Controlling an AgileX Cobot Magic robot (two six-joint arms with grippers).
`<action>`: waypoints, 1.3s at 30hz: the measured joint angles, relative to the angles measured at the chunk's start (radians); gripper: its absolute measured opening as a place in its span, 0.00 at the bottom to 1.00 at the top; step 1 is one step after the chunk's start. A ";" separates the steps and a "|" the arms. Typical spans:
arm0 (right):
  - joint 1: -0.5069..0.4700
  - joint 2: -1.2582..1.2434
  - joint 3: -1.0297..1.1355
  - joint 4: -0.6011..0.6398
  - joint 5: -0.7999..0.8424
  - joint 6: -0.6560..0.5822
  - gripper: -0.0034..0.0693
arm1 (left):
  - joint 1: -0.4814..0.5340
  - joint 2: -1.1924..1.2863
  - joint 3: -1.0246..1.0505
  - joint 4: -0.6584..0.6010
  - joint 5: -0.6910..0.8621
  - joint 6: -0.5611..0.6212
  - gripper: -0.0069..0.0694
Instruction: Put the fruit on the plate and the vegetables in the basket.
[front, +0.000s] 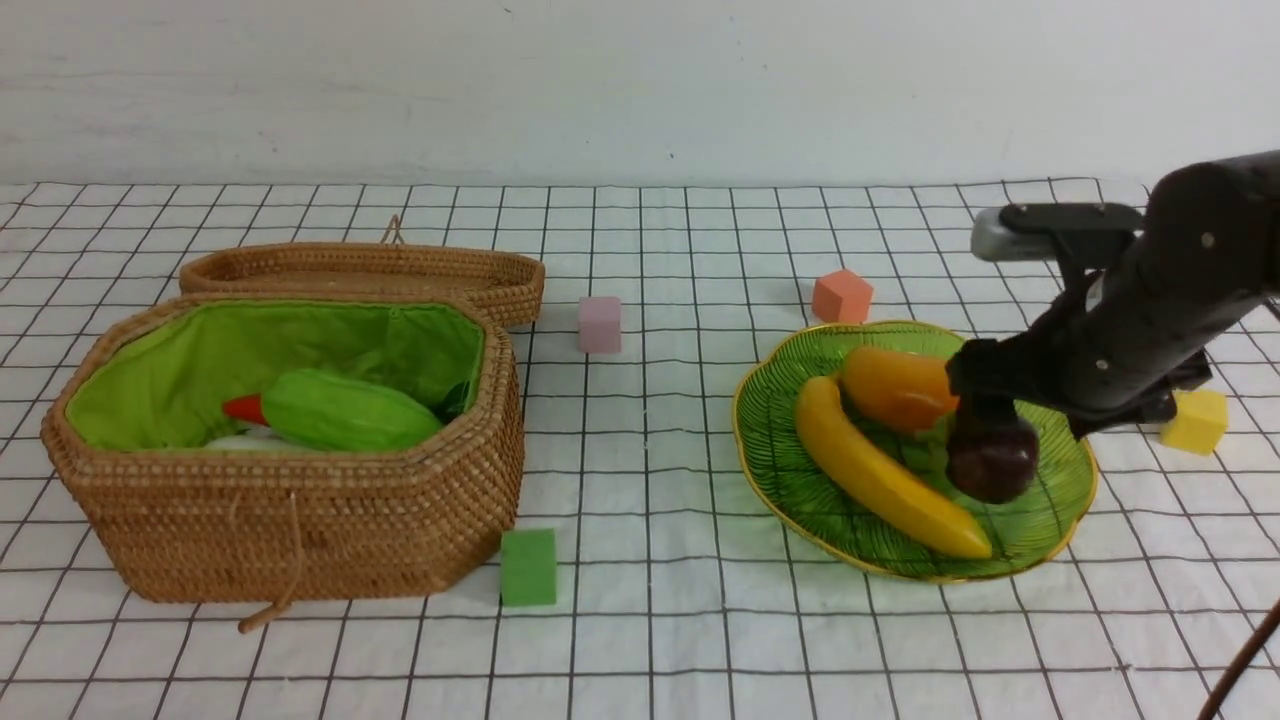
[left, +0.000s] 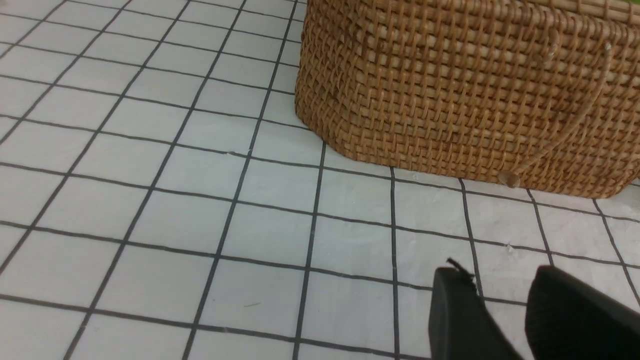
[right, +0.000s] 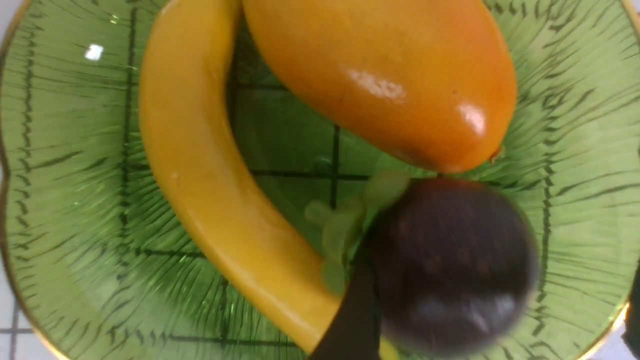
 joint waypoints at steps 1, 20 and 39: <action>0.000 -0.023 -0.013 -0.005 0.017 0.001 0.98 | 0.000 0.000 0.000 0.000 0.000 0.000 0.36; 0.000 -1.106 0.258 -0.026 0.294 -0.015 0.04 | 0.000 0.000 0.000 0.000 0.000 0.000 0.38; 0.000 -1.675 0.951 -0.045 -0.030 -0.017 0.04 | 0.000 0.000 0.000 0.000 0.000 0.000 0.39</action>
